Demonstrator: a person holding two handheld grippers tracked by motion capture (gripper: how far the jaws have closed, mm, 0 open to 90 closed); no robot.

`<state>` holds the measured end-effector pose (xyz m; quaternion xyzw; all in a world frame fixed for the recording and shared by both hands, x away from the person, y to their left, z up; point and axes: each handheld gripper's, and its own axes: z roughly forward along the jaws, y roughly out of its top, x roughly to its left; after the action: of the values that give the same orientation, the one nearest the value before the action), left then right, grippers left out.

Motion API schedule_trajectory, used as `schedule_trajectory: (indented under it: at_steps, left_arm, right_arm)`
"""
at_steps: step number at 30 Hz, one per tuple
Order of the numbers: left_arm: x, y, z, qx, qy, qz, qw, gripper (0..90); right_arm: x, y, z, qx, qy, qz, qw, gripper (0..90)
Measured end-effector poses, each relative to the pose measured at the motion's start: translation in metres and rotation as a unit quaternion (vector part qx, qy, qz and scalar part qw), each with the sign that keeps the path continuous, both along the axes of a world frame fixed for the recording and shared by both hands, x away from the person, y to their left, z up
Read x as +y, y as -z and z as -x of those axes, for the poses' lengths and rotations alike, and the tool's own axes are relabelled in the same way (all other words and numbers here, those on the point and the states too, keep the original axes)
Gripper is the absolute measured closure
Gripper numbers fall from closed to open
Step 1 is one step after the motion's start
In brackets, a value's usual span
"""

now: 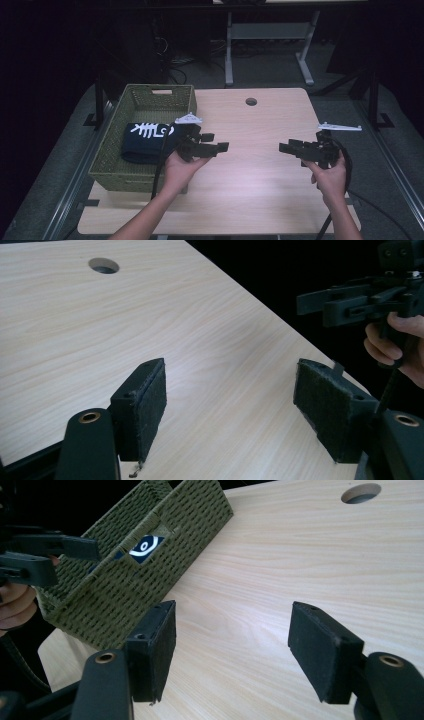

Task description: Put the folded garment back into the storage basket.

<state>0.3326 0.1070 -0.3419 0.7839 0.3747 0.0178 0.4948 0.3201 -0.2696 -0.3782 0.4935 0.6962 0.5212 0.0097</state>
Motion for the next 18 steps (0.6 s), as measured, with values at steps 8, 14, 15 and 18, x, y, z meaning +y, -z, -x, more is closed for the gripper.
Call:
schedule_trajectory:
  at_steps: [8, 14, 15, 18]
  left_arm:
    - [-0.012, 0.007, 0.008, -0.002, 0.016, 0.002, 0.9999, 29.2]
    - [-0.02, 0.015, 0.013, 0.0, 0.025, 0.0, 0.9997, 26.3]
    - [-0.021, 0.016, 0.014, 0.0, 0.026, 0.0, 0.9997, 25.9]
    - [-0.025, 0.019, 0.017, 0.0, 0.032, -0.001, 0.9995, 25.3]
  right_arm:
    - [-0.01, 0.008, 0.008, 0.002, 0.012, 0.001, 0.9999, 35.2]
    - [-0.019, 0.013, 0.015, 0.005, 0.021, 0.004, 0.9998, 35.6]
    - [-0.02, 0.014, 0.016, 0.005, 0.022, 0.005, 0.9997, 35.6]
    - [-0.024, 0.018, 0.019, 0.006, 0.025, 0.002, 0.9997, 35.4]
